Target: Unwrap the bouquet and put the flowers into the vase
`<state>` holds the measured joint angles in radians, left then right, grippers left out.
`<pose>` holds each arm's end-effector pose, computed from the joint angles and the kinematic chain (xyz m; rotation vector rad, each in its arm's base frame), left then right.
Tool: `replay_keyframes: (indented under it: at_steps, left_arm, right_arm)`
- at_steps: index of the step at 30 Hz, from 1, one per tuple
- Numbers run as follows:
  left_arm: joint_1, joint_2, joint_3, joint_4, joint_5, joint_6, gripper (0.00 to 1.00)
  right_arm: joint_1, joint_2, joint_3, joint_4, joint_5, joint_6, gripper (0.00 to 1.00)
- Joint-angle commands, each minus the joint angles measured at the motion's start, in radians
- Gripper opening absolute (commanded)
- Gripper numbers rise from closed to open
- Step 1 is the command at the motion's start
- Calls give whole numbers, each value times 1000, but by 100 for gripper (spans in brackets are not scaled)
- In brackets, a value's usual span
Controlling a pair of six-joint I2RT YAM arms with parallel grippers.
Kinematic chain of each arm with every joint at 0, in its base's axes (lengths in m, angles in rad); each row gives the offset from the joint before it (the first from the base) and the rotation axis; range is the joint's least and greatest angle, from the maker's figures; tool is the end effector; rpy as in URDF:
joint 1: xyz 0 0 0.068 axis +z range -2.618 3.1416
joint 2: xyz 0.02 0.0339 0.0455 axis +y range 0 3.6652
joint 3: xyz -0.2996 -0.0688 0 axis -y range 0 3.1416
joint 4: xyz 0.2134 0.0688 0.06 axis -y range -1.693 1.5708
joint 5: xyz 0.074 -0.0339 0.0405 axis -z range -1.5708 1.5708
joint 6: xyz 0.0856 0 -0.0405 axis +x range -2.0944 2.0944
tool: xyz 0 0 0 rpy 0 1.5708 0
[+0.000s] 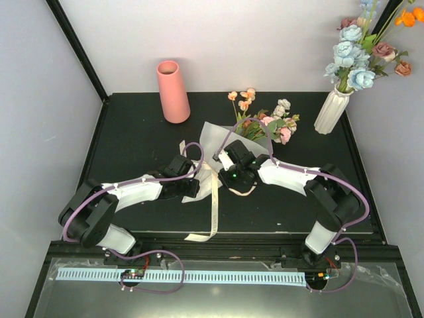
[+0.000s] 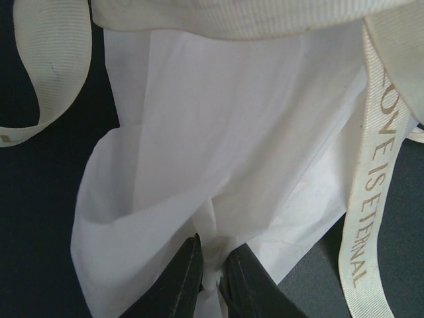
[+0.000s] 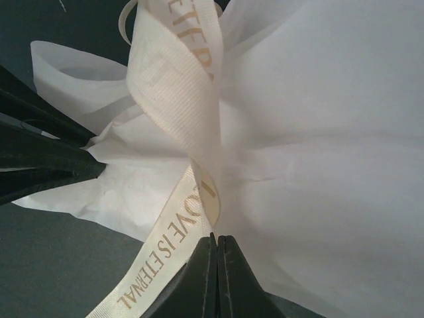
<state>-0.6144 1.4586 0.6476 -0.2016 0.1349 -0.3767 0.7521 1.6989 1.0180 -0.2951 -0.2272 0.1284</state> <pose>0.2067 -0.1599 0.1631 0.3673 2.6405 -0.5216 0.2425 0.2532 0.1926 -0.8949 2.4760 0.6152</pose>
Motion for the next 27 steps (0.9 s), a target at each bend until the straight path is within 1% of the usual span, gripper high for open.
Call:
replay_keyframes:
  at_steps: [1,7,12,14,19,23,27]
  left_arm:
    - [7,-23,20,-35,-6,10,13]
    - [8,-21,24,-41,-19,9,13]
    - [9,-26,26,-43,-23,11,13]
    - [9,-27,25,-43,-26,12,13]
    - [9,-28,30,-43,-25,12,13]
    - [9,-31,32,-47,-24,12,13]
    - [9,-36,30,-47,-22,12,13]
  right_arm:
    - [5,-62,-7,-40,65,12,2]
    - [-8,-210,-58,-111,257,134,2]
    - [-54,-370,-129,-154,343,220,2]
    - [-87,-437,-156,-166,393,265,2]
    - [-173,-576,-185,-182,435,312,2]
    - [-248,-686,-198,-216,566,405,1]
    - [-378,-795,-246,-200,602,494,1]
